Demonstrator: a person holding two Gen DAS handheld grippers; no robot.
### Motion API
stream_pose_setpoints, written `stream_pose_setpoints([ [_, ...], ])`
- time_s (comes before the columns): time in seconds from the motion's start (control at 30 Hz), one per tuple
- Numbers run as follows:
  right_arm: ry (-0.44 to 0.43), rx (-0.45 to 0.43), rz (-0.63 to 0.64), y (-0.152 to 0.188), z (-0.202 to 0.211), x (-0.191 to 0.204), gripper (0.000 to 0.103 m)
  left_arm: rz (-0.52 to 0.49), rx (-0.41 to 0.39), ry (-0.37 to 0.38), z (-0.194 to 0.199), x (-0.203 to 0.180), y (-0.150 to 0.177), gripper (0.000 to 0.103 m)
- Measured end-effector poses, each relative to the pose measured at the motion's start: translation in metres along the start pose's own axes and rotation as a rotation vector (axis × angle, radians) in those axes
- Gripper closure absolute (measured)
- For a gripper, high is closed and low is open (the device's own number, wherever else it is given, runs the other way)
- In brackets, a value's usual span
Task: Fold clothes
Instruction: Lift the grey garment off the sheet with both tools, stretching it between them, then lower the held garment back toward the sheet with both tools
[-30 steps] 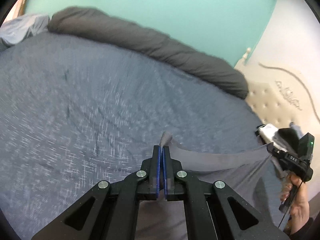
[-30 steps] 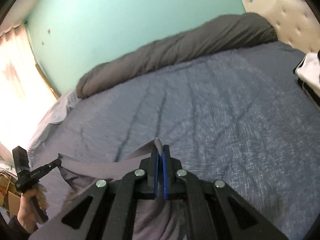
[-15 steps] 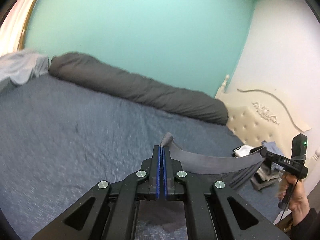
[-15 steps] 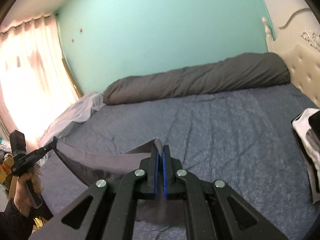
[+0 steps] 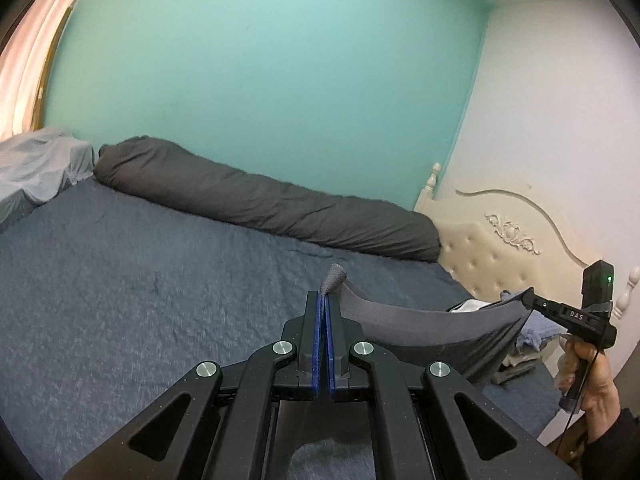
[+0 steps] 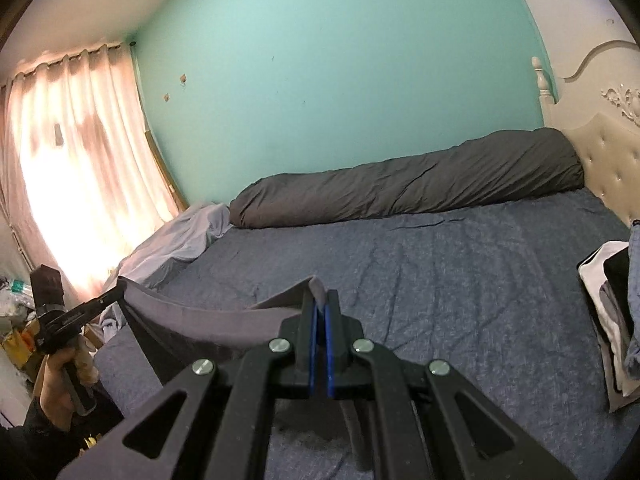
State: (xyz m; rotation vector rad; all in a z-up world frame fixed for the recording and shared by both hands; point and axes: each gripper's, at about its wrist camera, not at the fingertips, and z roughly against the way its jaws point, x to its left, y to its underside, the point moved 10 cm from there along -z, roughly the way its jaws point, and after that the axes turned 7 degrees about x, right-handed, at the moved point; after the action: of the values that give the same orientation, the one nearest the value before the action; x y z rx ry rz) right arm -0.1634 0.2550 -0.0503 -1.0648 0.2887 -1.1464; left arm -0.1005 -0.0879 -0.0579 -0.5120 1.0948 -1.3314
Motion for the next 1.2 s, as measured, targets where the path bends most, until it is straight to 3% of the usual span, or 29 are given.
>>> stream_pose_setpoints([
  [0.23,-0.002,0.111,-0.070,0.029,-0.055,-0.033,0.100,0.010,0.106,-0.052,-0.061,0.024,0.025,0.101],
  [0.53,0.075,0.318,-0.117,0.078,-0.202,-0.103,0.100,0.081,0.260,-0.144,-0.197,0.090,0.070,0.101],
  [0.7,0.098,0.366,-0.130,0.088,-0.255,-0.135,0.100,0.085,0.315,-0.179,-0.253,0.116,0.081,0.101],
  [1.07,0.125,0.447,-0.193,0.111,-0.327,-0.178,0.100,0.116,0.425,-0.232,-0.327,0.155,0.114,0.101],
  [1.2,0.082,0.462,-0.236,0.120,-0.342,-0.184,0.098,0.120,0.444,-0.245,-0.338,0.163,0.122,0.101],
])
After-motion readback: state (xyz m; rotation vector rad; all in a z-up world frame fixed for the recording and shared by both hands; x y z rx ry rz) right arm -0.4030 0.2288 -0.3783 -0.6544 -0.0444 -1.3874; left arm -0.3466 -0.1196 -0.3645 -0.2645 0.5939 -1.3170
